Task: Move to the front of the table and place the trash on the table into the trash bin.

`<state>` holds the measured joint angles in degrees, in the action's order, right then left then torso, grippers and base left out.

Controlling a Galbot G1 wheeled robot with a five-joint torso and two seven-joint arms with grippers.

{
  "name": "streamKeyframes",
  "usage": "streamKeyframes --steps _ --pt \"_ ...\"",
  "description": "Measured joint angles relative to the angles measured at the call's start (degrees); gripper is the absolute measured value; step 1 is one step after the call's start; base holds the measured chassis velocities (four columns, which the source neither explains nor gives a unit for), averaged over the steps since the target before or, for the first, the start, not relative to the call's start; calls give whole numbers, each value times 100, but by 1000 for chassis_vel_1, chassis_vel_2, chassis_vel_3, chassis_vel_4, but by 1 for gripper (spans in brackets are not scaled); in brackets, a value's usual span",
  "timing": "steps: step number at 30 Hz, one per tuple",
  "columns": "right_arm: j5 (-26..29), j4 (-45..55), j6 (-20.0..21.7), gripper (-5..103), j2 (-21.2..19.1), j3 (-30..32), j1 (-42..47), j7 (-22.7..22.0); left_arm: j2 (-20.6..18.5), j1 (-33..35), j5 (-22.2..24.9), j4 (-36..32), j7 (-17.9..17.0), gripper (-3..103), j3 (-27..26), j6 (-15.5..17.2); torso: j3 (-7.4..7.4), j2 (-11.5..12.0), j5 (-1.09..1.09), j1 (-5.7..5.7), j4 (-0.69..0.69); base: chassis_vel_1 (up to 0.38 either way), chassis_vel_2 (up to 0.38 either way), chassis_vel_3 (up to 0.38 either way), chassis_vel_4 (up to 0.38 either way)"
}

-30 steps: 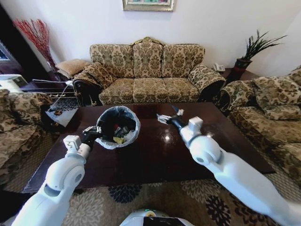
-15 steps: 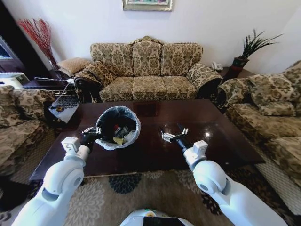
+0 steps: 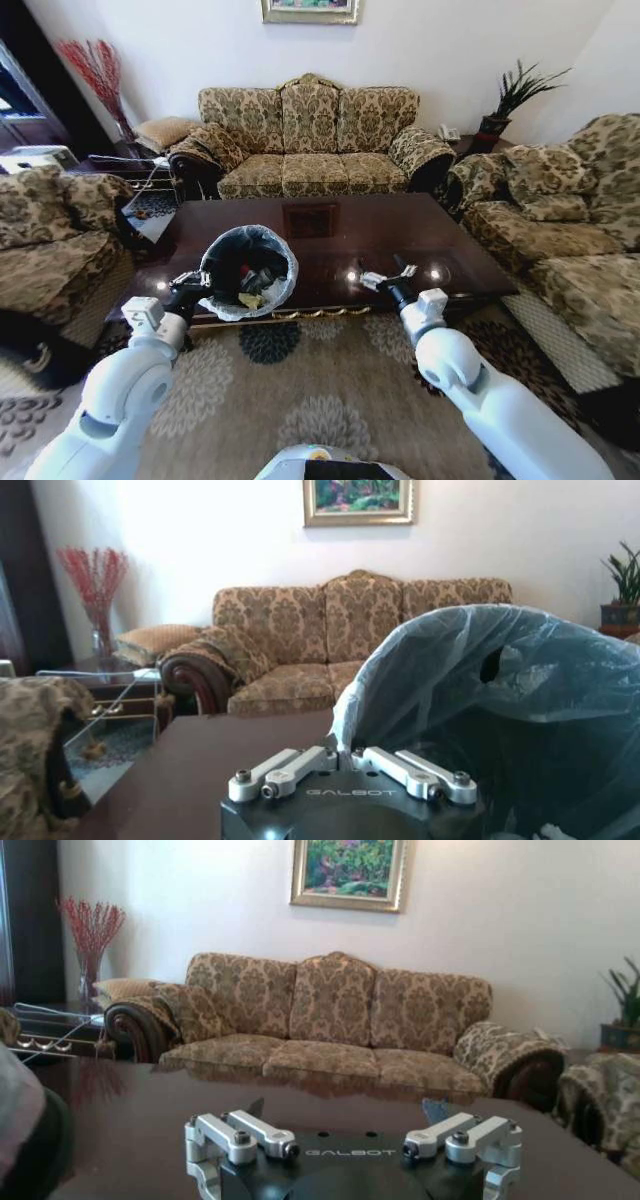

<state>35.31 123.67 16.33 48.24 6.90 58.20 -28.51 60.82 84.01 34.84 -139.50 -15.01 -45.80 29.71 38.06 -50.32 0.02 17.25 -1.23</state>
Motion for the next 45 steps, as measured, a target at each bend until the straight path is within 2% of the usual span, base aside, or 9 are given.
streamKeyframes --steps 5,10,15,18,21,29,42,45 --pt "0 -99 -11 100 34 178 105 43 30 46 -23 -29 4 1 -8 68 -32 60 -3 -23 -4 158 -78 -92 156" --pt "-6 -210 -24 100 79 254 118 74 61 75 -138 -3 -2 1 0 78 -52 123 -1 -34 -2 36 85 91 23" --pt "-84 -280 -26 100 134 327 149 150 85 119 -250 95 -27 1 42 -12 -84 164 -3 -55 -8 28 106 115 42" --pt "-128 -280 41 100 144 377 165 213 84 112 -207 101 -8 1 73 -57 -92 166 -3 -65 -6 53 2 34 40" --pt "-186 -283 140 100 151 402 169 211 78 80 -103 101 41 1 99 -59 -94 166 -3 -68 1 0 0 0 0" --pt "-436 -307 370 100 271 382 256 177 73 55 -93 131 51 1 119 -55 -90 167 -2 -60 -2 5 6 -3 -8" --pt "-547 -331 414 100 300 248 225 184 19 -39 -80 186 55 1 120 -20 -86 160 -3 -57 -3 164 141 -163 -139" --pt "-542 -332 413 100 287 226 217 193 25 -57 -81 206 47 1 123 -19 -85 159 -6 -55 -7 222 86 -198 -77"
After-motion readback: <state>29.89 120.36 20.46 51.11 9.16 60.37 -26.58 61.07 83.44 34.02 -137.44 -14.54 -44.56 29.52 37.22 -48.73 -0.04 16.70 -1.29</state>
